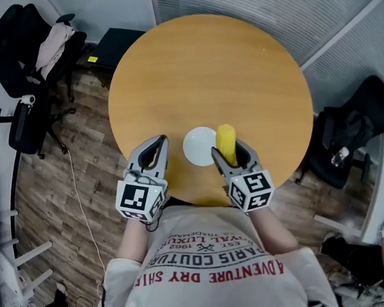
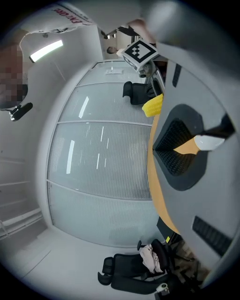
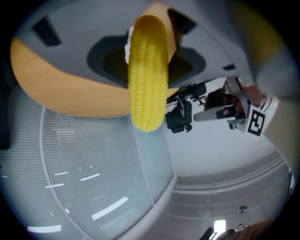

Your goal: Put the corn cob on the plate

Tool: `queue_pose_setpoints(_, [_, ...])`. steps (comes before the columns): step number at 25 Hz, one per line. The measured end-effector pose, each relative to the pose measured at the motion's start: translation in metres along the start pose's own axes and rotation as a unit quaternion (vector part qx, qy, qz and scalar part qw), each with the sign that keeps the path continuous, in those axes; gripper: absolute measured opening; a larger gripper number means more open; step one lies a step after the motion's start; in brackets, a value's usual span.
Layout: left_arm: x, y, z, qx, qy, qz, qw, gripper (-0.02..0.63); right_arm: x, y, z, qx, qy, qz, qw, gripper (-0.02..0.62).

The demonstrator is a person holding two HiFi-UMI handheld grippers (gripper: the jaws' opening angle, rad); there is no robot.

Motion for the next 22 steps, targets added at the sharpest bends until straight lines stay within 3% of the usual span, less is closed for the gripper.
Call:
queue_pose_setpoints(9, [0.036, 0.029, -0.023, 0.055, -0.016, -0.039, 0.9976, 0.031, 0.051, 0.045, 0.011, 0.054, 0.01, -0.072, 0.996, 0.261])
queue_pose_setpoints(22, [0.075, 0.046, -0.046, 0.074, -0.026, -0.082, 0.9936, 0.032, 0.116, 0.092, 0.012, 0.051, 0.015, -0.194, 0.98, 0.261])
Point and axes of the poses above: the fingertips, and each gripper's own axes: y forward along the fingers, z to its right, x out of its underside, the point moved 3 cm from there along -y, backward along the fingers, and after that the axes turned 2 degrees about y, right-handed, at the moved point
